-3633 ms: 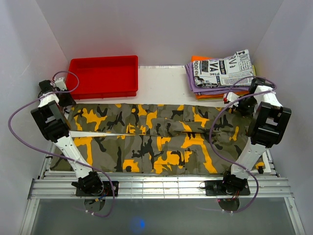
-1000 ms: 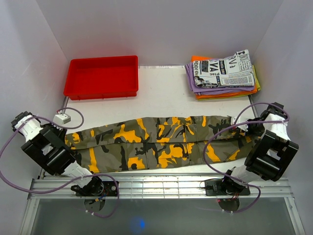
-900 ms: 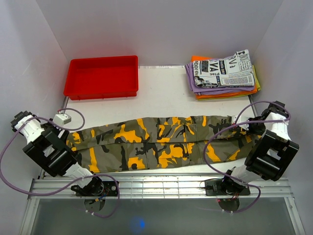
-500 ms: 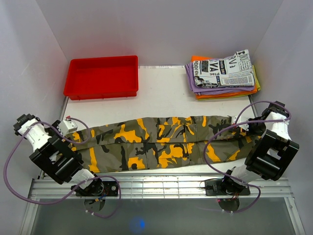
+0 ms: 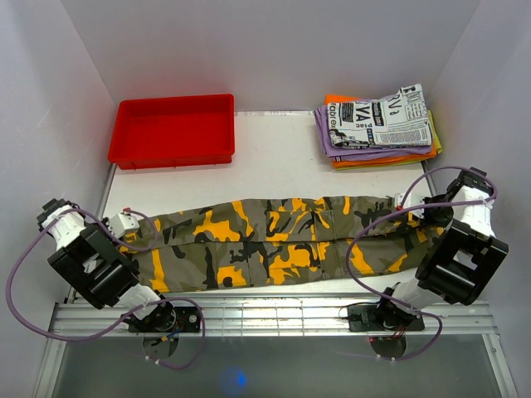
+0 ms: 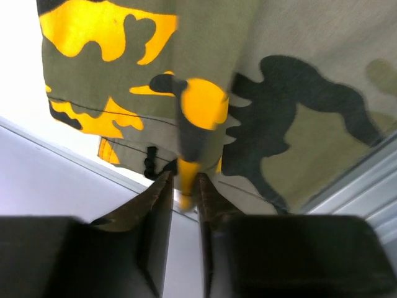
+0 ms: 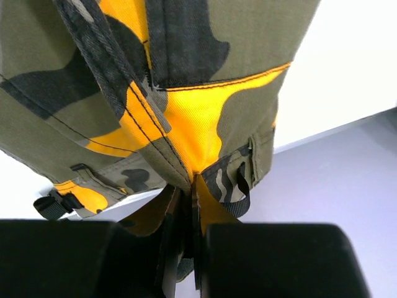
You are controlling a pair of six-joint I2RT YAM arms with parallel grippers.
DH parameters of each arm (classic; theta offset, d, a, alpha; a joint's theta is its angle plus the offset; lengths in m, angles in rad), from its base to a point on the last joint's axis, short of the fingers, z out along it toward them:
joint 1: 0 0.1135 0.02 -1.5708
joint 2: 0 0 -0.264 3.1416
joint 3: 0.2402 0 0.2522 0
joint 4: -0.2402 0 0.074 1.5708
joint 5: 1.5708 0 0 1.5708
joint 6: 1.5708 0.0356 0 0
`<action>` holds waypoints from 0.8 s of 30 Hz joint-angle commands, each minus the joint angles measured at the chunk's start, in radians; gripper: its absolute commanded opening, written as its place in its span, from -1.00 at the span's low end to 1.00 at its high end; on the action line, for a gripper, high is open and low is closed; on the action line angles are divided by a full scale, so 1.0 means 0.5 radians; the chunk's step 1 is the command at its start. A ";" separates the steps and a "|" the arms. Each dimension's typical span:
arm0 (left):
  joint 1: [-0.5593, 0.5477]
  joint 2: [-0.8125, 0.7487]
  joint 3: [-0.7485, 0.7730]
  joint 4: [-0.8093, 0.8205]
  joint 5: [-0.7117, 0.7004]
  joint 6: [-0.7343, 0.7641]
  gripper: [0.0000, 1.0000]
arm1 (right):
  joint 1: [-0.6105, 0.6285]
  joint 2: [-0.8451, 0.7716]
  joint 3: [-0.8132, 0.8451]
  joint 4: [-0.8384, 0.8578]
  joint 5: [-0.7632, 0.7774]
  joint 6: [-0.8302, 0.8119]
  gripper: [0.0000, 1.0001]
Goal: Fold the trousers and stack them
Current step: Fold the trousers
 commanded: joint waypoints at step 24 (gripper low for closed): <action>0.463 0.164 0.910 -0.584 0.361 0.218 -1.00 | -0.519 -0.080 0.419 -0.532 -0.220 -0.401 -0.85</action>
